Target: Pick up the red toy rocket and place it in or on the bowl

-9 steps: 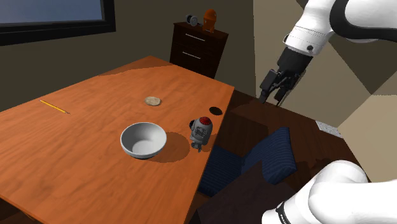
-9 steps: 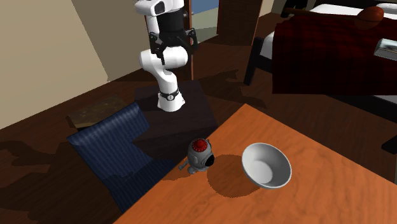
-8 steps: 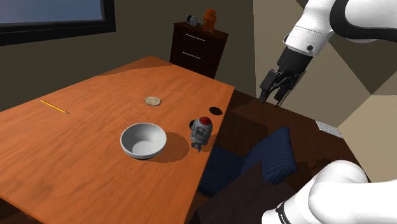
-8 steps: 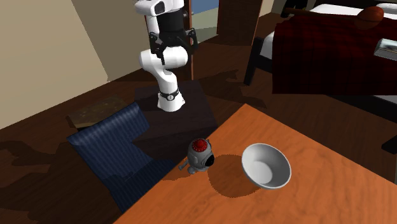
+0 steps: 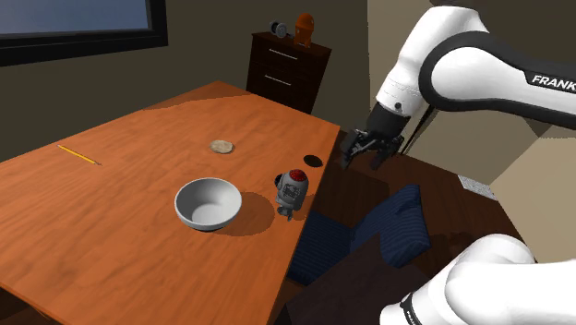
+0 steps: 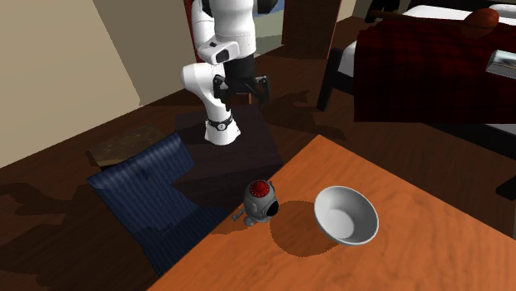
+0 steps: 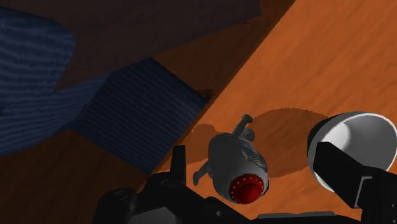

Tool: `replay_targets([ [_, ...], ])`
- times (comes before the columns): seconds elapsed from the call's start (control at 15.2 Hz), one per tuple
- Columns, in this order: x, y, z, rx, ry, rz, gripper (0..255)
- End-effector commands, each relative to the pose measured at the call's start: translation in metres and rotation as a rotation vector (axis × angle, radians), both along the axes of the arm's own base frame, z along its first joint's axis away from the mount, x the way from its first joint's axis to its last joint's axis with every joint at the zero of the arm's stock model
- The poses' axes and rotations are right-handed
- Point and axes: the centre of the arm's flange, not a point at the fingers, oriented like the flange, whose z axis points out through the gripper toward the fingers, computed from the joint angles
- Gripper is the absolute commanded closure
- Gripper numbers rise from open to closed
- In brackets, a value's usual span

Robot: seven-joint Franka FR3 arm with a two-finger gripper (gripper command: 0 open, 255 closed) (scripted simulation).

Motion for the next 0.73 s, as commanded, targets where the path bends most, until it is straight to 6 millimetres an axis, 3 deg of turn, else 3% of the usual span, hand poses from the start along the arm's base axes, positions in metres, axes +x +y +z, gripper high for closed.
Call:
replay_targets([
  [0.0,0.008,0.008,-0.025,0.001,-0.008,-0.075,0],
  [0.66,0.060,0.036,-0.141,0.002,-0.037,-0.422,0],
])
